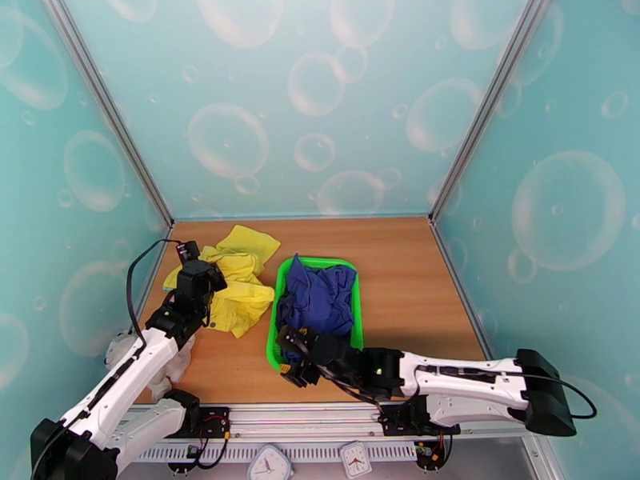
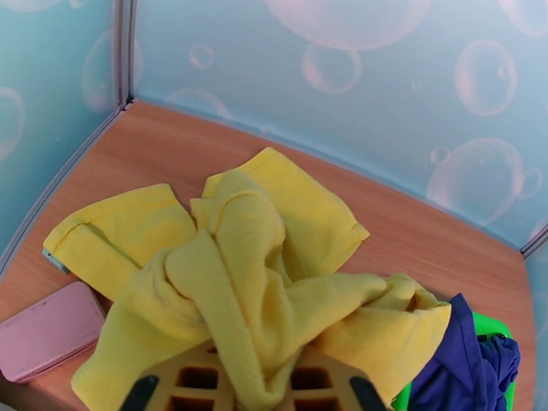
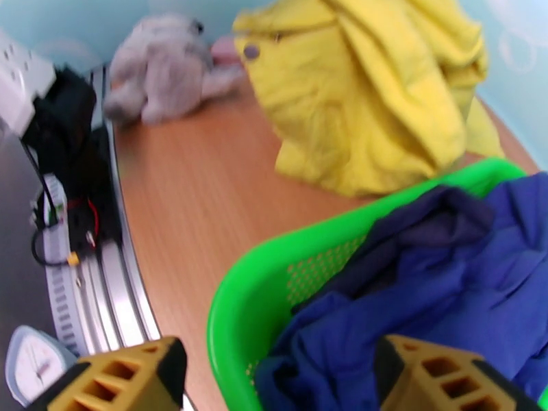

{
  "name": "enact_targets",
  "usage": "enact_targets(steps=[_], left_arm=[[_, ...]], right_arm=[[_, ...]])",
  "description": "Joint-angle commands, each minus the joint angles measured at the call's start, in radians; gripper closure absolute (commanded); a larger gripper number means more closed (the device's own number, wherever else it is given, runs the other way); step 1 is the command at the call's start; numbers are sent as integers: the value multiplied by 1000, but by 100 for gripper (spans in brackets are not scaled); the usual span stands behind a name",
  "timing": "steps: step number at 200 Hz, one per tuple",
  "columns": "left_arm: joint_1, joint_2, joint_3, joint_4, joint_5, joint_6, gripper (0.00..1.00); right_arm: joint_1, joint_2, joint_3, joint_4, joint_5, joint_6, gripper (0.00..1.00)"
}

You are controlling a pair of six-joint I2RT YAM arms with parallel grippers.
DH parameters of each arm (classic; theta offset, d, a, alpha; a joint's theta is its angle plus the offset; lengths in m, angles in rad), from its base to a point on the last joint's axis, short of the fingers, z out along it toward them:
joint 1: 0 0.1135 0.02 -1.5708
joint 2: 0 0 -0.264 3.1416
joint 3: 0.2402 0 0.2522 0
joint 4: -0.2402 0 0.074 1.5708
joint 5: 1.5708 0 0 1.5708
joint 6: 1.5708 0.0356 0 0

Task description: Fold and stack the trousers

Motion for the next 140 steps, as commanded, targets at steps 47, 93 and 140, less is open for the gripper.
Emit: enact_targets(steps=[47, 93, 140], left_arm=[[99, -107, -52, 59, 31, -57, 100], [114, -104, -51, 73, 60, -56, 100], [117, -103, -60, 90, 88, -56, 100]], right_arm=[[27, 66, 63, -145, -5, -71, 38], [26, 77, 60, -181, -90, -118, 38], [19, 148, 78, -191, -37, -140, 40]])
